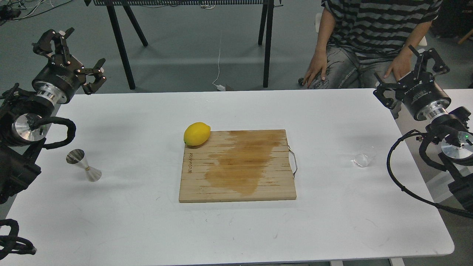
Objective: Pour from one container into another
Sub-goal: 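Lower the left gripper toward the metal jigger on the table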
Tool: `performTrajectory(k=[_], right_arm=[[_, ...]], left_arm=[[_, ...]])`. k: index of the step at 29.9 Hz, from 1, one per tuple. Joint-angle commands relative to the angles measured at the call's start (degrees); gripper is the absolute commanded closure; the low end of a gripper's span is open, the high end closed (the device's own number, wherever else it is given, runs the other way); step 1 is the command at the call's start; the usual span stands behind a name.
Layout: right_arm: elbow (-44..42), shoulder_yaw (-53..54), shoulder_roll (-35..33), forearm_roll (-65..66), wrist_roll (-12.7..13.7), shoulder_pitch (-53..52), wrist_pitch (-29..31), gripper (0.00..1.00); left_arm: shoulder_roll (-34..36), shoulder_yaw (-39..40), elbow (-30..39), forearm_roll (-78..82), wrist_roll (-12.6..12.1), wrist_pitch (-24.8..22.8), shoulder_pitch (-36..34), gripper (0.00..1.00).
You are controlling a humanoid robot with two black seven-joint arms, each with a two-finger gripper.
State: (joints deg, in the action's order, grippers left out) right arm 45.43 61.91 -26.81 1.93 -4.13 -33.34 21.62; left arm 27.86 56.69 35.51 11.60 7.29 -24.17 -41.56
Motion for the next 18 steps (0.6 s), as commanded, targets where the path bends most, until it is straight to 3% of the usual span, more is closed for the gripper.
performTrajectory(k=[1, 18], right_arm=[[0.0, 0.1, 0.0, 0.0, 0.0, 0.1, 0.0, 0.01], [0.2, 0.2, -0.2, 0.0, 0.0, -0.1, -0.1, 0.01]], left_arm=[[-0.1, 0.2, 0.0, 0.0, 0.2, 0.1, 0.0, 0.0], [0.4, 0.5, 0.0, -0.1, 0.8, -2.8, -0.3, 0.0]])
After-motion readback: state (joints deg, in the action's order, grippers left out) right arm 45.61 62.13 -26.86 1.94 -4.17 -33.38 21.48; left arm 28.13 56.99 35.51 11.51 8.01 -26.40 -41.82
